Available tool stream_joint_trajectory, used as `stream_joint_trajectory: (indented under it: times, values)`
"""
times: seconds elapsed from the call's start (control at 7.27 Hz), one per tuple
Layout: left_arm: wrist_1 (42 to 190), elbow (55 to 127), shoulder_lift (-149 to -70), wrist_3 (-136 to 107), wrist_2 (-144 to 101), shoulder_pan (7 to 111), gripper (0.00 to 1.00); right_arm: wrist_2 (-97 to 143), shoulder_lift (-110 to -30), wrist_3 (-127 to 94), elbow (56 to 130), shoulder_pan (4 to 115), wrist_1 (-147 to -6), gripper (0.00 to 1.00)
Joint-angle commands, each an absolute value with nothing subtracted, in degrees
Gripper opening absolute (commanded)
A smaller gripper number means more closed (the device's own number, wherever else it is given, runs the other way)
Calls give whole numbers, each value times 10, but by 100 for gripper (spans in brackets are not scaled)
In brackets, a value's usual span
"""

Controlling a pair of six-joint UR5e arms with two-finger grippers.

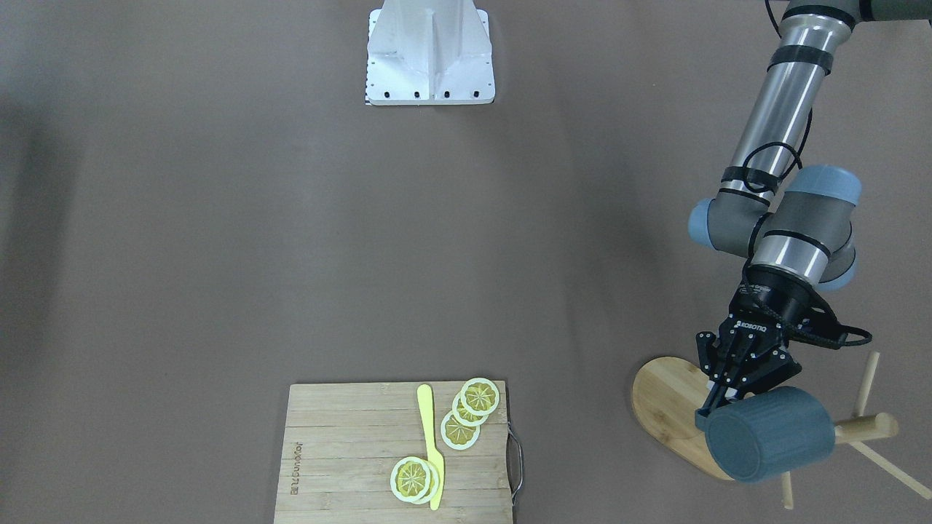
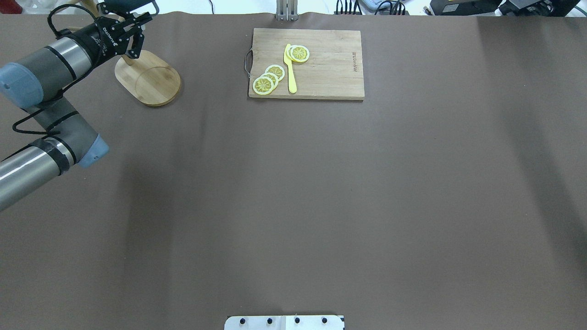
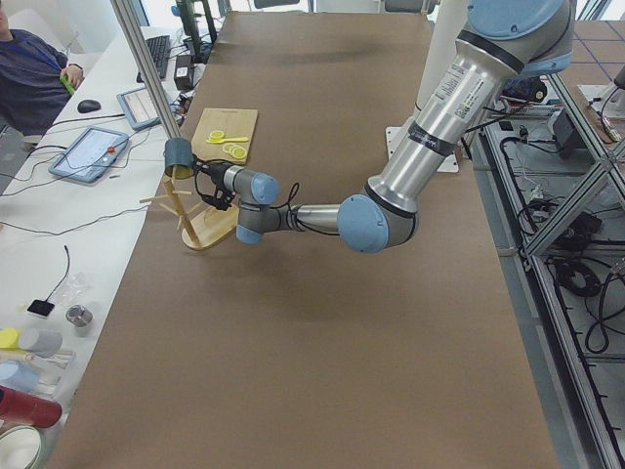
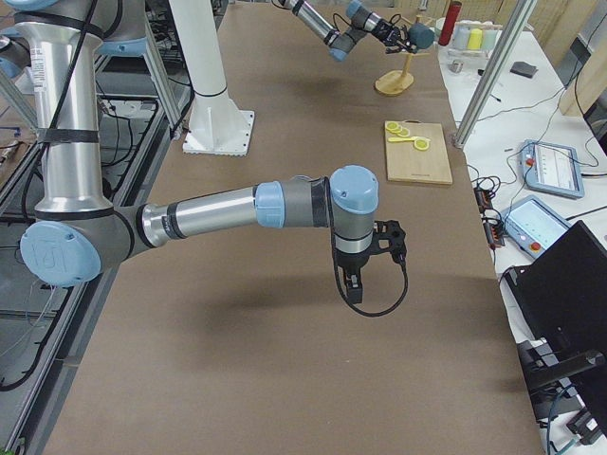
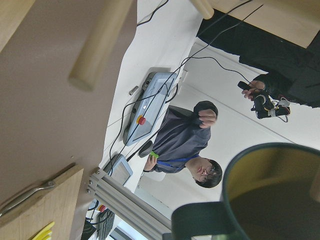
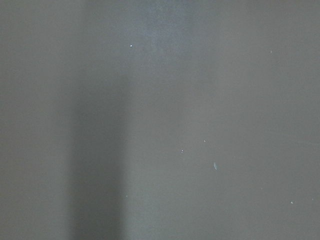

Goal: Hang cup on storage rack
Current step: 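Lower the mug handle onto the stand's peg with the left gripper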

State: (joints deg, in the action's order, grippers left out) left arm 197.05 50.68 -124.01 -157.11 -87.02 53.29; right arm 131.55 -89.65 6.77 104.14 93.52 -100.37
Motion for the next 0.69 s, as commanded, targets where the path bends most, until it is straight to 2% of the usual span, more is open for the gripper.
stream_joint_trajectory:
  times: [0.0, 0.55]
  values:
    - [1971, 497, -1240, -1571, -879, 540, 0, 1315, -896, 68, 1042, 935, -1004, 100]
    - [1972, 482, -1239, -1571, -880, 540, 0, 1316, -896, 68, 1042, 935, -1004, 100]
